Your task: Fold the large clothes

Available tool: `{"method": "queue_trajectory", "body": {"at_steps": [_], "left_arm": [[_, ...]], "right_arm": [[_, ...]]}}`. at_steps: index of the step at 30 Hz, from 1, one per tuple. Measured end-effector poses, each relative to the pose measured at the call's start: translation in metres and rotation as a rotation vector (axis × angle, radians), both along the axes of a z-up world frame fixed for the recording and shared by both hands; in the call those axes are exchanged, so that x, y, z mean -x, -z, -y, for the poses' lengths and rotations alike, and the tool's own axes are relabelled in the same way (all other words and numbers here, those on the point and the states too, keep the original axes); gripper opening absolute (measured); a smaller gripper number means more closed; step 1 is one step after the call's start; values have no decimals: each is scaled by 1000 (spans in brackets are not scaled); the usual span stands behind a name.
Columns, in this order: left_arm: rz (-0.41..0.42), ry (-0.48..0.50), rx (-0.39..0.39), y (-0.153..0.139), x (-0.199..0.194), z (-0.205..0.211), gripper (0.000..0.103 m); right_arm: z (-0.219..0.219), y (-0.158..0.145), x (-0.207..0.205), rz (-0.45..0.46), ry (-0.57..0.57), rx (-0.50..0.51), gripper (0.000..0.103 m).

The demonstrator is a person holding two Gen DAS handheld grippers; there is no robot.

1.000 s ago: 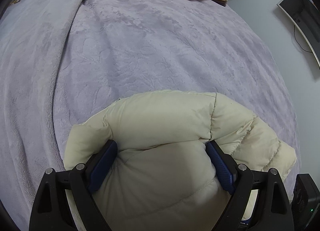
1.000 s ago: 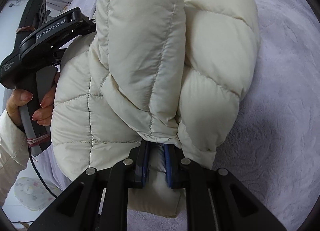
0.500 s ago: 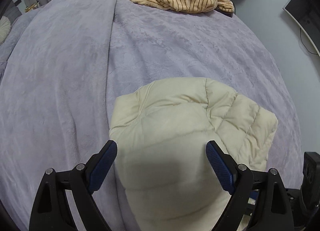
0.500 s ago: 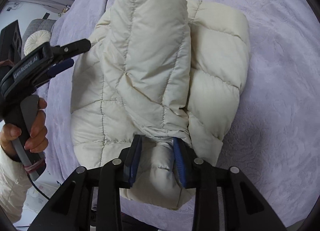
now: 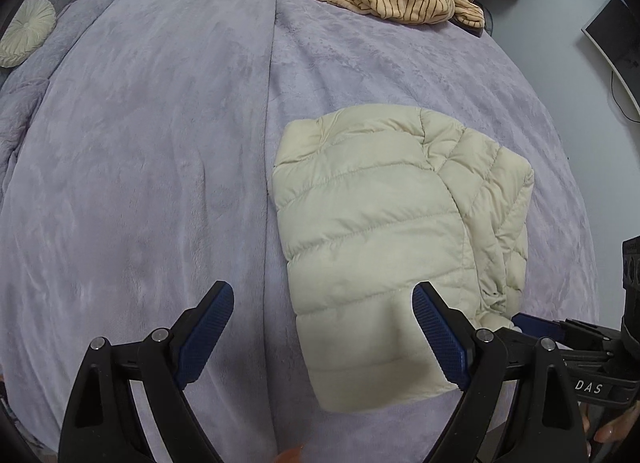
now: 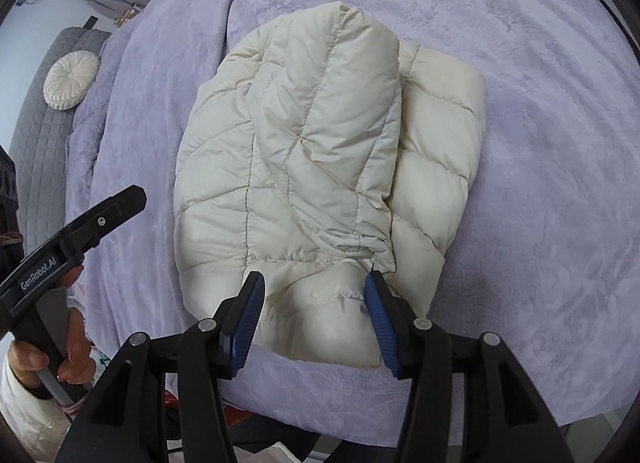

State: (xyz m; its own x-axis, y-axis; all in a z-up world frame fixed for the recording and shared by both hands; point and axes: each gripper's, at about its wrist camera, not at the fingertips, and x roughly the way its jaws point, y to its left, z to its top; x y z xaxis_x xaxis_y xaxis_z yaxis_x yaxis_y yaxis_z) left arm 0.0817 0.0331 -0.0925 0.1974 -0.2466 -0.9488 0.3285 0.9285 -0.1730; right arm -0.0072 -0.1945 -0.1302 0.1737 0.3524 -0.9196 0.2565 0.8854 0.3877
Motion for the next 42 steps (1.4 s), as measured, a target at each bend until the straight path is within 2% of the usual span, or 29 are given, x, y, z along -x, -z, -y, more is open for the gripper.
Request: {"method": "queue_trajectory", "body": {"at_steps": [1,3,5,9,10,11,13,16,23,26,33,42], "left_arm": [[-4,-4,-9,0,4,-2,103],[-10,-9,-17,0,9,-5,103],[-14,-20,-19,-1,14,-9,103],[40,-42,-51,-14,21,-14,103],[60,-51,-70,-19,22,-15,103],[83,-59,-92,-25,24,-16,103],[115,-63,-109,-34,25,-18,103],[107,-64,-99,-46,24,-19,103],[126,-76,-96,-77,31,-21,103],[116,-80,-104,-85,34,-19,103],[95,-71,-125,-94,46,-13,103],[104,-87,-148,-97,49,-16,103]], "right_arm": [[-1,-1,1,-4,0,6,56],[-2,-3,5,-11,-2,22,57],[-3,-4,7,-17,-3,39,65],[-4,-10,13,-23,12,84,67],[-4,-13,14,-23,15,98,79],[-4,-17,15,-19,16,116,87],[-5,-28,16,0,19,158,87],[-6,-48,16,38,37,206,88],[-5,-103,15,184,95,279,89],[-12,-117,14,175,89,348,89],[-25,-132,18,157,81,365,89],[-25,-132,18,149,91,358,89]]}}
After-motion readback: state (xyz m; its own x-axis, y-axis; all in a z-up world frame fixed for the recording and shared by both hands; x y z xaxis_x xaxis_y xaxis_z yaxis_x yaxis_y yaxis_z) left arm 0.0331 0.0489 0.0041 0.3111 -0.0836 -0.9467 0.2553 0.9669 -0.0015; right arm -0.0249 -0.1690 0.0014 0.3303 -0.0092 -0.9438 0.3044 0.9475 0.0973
